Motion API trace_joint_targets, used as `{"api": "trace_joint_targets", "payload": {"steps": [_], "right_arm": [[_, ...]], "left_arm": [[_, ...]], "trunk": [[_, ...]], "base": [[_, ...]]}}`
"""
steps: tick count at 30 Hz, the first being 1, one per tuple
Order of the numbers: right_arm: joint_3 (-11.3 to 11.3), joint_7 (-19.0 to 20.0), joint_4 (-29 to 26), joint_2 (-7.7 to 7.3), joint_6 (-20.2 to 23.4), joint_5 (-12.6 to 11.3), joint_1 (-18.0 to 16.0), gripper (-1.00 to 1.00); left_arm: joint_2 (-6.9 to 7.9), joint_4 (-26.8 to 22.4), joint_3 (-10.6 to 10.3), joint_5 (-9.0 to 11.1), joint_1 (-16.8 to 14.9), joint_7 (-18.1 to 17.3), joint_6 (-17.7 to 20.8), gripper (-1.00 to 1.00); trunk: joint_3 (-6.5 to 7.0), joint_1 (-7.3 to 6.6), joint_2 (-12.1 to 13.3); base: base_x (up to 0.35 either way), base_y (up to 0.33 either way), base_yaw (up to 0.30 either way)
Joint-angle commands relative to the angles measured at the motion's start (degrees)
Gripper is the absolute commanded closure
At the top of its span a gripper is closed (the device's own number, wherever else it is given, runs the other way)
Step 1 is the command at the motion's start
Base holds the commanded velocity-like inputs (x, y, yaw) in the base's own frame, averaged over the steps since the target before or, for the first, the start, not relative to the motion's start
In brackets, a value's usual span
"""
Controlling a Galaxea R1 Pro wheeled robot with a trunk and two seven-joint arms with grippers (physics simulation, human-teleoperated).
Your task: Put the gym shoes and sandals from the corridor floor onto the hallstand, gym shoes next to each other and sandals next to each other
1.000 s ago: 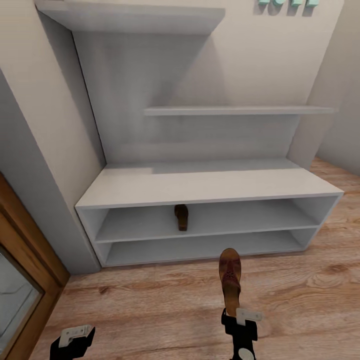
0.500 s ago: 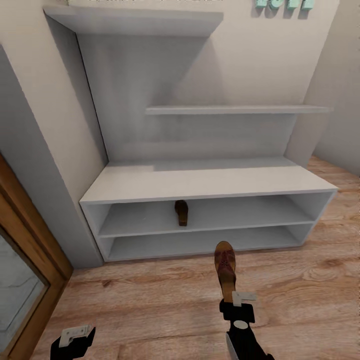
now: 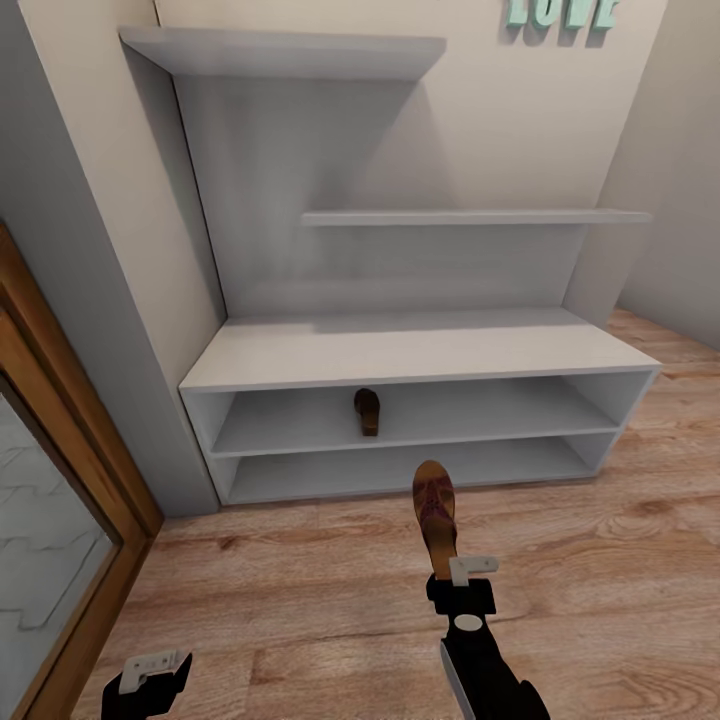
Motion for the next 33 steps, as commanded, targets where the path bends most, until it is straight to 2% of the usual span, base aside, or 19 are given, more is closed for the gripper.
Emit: {"api": "trace_joint_targets", "payload": {"steps": [1, 23, 33], "right_arm": [[0.07, -0.29, -0.14, 0.00, 0.51, 0.36, -0.02, 1.00], [0.01, -0.23, -0.12, 0.00, 0.50, 0.37, -0.02, 1.00], [0.08, -0.21, -0.16, 0.00, 0.53, 0.40, -0.02, 1.00]], "left_arm": [[-0.01, 0.02, 0.23, 0.49, -0.03, -0.63, -0.07, -1.00], [-0.01, 0.16, 0.16, 0.46, -0.05, -0.77, -0.14, -1.00], [-0.01, 0.16, 0.08, 0.41, -0.03, -0.77, -0.13, -1.00]], "trunk": [[-0.05, -0.01, -0.02], [-1.25, -0.01, -0.02], [-1.41, -0.01, -0.02]], "base": [[-0.009, 0.002, 0.000], [-0.001, 0.000, 0.170], [0.000, 0.000, 0.048]]}}
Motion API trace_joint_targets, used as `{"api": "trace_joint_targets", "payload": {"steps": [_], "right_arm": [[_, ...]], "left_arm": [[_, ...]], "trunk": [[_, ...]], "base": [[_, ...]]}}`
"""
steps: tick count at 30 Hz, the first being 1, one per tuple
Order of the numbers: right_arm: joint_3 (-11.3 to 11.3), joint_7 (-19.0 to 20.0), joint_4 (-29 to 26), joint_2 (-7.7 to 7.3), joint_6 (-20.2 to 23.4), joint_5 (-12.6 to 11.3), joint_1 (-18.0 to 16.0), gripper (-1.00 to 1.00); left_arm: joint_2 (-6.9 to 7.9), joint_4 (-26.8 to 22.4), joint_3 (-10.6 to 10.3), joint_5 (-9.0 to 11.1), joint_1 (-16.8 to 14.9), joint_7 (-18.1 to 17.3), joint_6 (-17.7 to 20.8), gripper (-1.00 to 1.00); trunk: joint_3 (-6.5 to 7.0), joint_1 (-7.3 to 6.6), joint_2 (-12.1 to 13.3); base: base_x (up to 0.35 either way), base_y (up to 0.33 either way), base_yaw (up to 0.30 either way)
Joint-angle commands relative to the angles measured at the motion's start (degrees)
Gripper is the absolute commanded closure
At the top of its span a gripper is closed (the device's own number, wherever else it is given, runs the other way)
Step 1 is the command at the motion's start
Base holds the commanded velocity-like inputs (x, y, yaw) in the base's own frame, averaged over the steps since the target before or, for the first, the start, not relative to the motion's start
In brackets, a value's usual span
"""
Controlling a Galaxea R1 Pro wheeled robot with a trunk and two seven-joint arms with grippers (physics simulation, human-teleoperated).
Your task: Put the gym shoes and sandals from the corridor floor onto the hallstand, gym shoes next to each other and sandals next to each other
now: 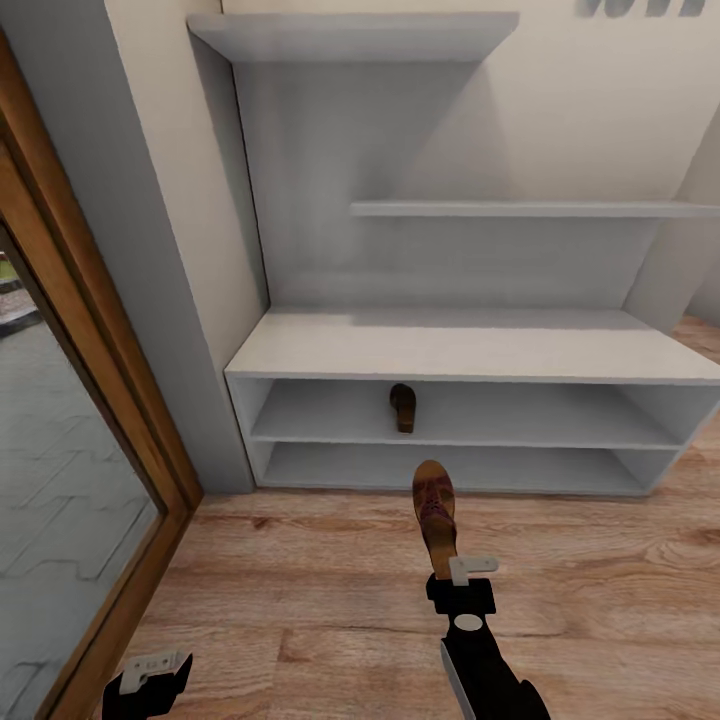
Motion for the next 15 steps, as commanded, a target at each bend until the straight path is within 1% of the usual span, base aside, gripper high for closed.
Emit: {"api": "trace_joint_targets", "payload": {"steps": [1, 15], "right_arm": [[0.09, -0.29, -0.06, 0.00, 0.48, 0.36, -0.02, 1.00], [0.20, -0.33, -0.17, 0.00, 0.69, 0.26, -0.05, 1.00]], "left_arm": [[0.00, 0.06, 0.24, 0.49, -0.02, -0.58, -0.05, -1.00], [-0.09, 0.14, 0.19, 0.07, -0.04, -0.58, -0.06, -1.00]], "trunk": [[-0.05, -0.01, -0.02], [-0.06, -0.01, -0.02]], "base": [[0.000, 0.000, 0.007], [0.000, 0.000, 0.001]]}}
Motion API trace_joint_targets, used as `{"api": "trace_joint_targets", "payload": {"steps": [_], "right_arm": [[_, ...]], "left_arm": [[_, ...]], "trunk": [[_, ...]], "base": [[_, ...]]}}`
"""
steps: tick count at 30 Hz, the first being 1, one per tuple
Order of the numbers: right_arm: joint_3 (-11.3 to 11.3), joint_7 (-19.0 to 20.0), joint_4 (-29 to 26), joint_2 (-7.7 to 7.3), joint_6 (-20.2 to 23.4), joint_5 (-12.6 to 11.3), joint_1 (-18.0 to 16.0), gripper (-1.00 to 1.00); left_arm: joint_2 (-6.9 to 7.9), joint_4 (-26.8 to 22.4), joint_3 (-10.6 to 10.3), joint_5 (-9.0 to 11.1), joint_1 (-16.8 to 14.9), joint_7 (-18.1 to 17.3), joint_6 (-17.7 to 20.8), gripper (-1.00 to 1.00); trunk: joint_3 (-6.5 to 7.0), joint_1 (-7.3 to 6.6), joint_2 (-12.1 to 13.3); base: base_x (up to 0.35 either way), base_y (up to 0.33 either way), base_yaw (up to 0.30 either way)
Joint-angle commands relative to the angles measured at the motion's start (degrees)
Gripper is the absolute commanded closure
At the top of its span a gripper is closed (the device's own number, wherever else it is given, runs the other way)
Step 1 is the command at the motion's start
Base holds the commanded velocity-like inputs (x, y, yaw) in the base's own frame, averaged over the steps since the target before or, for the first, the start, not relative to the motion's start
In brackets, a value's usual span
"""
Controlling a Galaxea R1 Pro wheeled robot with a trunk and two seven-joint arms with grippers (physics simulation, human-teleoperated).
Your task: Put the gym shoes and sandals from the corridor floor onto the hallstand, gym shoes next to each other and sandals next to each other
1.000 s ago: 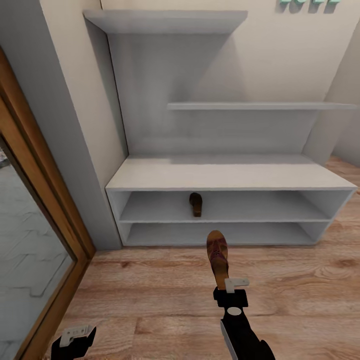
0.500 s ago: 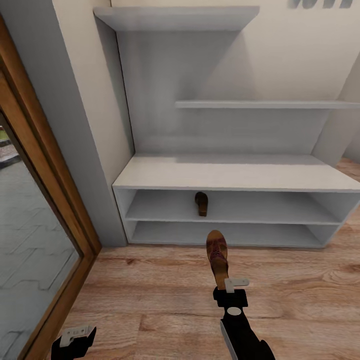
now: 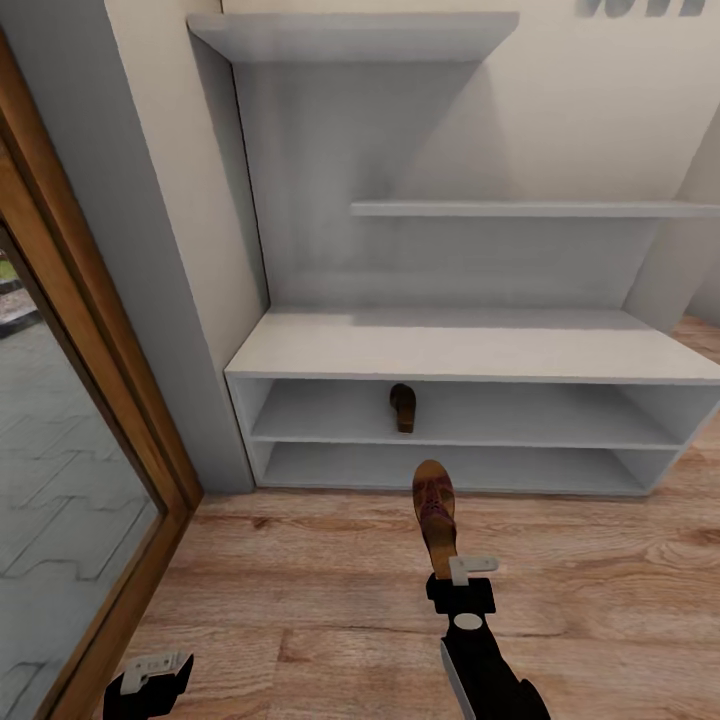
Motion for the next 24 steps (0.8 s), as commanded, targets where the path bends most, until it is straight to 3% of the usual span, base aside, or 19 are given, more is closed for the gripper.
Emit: {"api": "trace_joint_targets", "payload": {"steps": [1, 2, 4, 10, 24], "right_arm": [[0.10, -0.30, -0.11, 0.00, 0.63, 0.36, -0.05, 1.00], [0.13, -0.33, -1.39, 0.00, 5.22, 0.34, -1.50, 1.00], [0.14, -0.33, -2.30, 0.00, 9.21, 0.31, -2.74, 1.00], [0.14, -0.34, -4.25, 0.00, 16.04, 0.27, -5.16, 1.00], [0.05, -0.29, -5.25, 0.00, 17.63, 0.27, -6.12, 1.00]], "left_arm": [[-0.01, 0.06, 0.26, 0.44, -0.03, -0.59, -0.05, -1.00], [-0.01, 0.07, 0.23, 0.39, -0.01, -0.59, -0.05, -1.00], [-0.01, 0.07, 0.23, 0.36, -0.02, -0.60, -0.05, -1.00], [-0.04, 0.03, 0.23, 0.34, -0.03, -0.61, -0.05, -1.00], [-0.09, -0.01, 0.16, 0.33, -0.02, -0.67, -0.04, -1.00]], "trunk": [[-0.05, -0.01, -0.02], [-0.05, -0.01, -0.02], [-0.05, -0.01, -0.02], [-0.05, -0.01, -0.02], [-0.05, -0.01, -0.02]], "base": [[0.000, 0.000, 0.000], [0.000, 0.000, 0.000], [0.000, 0.000, 0.000], [0.000, 0.000, 0.000], [0.013, 0.009, 0.000]]}}
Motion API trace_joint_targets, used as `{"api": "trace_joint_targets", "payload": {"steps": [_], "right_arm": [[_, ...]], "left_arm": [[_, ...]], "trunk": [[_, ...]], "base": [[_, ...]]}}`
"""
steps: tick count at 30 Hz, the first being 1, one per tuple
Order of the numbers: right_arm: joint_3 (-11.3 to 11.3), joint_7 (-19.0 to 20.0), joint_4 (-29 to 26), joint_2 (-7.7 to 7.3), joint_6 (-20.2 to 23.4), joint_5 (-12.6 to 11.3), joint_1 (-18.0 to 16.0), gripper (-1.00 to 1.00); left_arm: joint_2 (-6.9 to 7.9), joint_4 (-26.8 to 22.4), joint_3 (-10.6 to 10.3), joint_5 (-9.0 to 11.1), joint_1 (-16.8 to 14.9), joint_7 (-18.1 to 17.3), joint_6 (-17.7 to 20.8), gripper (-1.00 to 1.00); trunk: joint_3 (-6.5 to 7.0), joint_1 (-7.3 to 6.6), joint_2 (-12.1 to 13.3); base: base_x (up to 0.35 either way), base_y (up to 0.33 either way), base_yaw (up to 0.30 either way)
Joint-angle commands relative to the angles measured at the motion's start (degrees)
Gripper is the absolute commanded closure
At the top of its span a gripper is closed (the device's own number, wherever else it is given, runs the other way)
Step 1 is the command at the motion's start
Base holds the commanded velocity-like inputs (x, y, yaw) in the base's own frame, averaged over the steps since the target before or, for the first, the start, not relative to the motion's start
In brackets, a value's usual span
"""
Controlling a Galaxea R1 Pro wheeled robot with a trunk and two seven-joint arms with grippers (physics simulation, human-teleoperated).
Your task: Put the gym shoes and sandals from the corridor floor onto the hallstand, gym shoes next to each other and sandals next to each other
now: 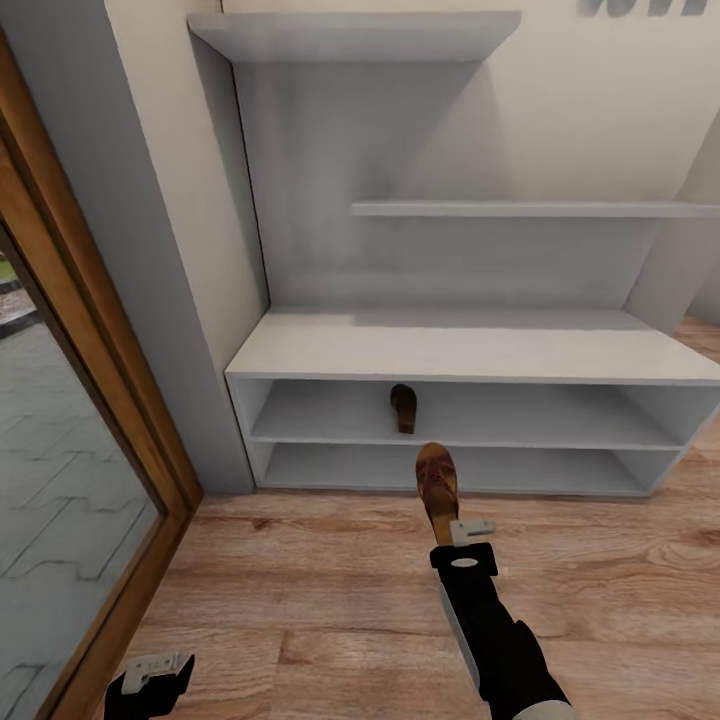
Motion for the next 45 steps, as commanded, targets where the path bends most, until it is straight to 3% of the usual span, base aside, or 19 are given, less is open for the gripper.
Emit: {"api": "trace_joint_targets", "payload": {"steps": [1, 8, 19, 33, 39, 40, 45], "right_arm": [[0.09, -0.26, -0.05, 0.00, 0.37, 0.12, -0.04, 1.00], [0.10, -0.24, 0.09, 0.00, 0.35, -0.46, -0.05, 1.00], [0.22, -0.24, 0.31, 0.00, 0.43, -8.28, -0.05, 1.00], [0.23, -0.24, 0.21, 0.00, 0.52, -9.28, -0.05, 1.00], [0.26, -0.24, 0.29, 0.00, 0.52, -9.28, -0.05, 1.00], [0.26, -0.24, 0.30, 0.00, 0.52, -9.28, -0.05, 1.00], [0.24, -0.24, 0.30, 0.00, 0.52, -9.28, -0.05, 1.00]], "left_arm": [[-0.04, 0.06, 0.27, 0.44, -0.03, -0.58, -0.06, -1.00], [-0.16, 0.07, 0.26, 0.42, -0.05, -0.59, -0.03, -1.00], [-0.65, 0.07, 0.26, 0.35, -0.03, -0.59, -0.04, -1.00], [-0.90, 0.12, 0.15, 0.21, -0.02, -0.68, -0.12, -1.00], [-2.71, -0.24, -4.74, -2.99, -0.04, -2.22, -0.15, -1.00], [-4.36, -0.65, -7.91, -4.30, -0.11, -3.27, -0.10, -1.00], [-6.23, -0.85, -9.45, -4.93, -0.51, -5.72, 0.04, -1.00]], "trunk": [[-0.05, 0.00, -0.02], [-0.05, 0.00, -0.02], [-0.31, 0.00, -0.02], [-0.97, 0.00, -0.02], [-0.98, 0.00, -0.02], [-0.98, 0.00, -0.02], [-0.98, 0.00, -0.02]], "base": [[0.129, 0.112, 0.000], [0.178, 0.163, 0.000], [0.043, 0.036, 0.049], [0.057, 0.020, 0.102], [0.034, 0.018, 0.001], [0.004, 0.002, 0.000], [0.002, 0.001, 0.000]]}}
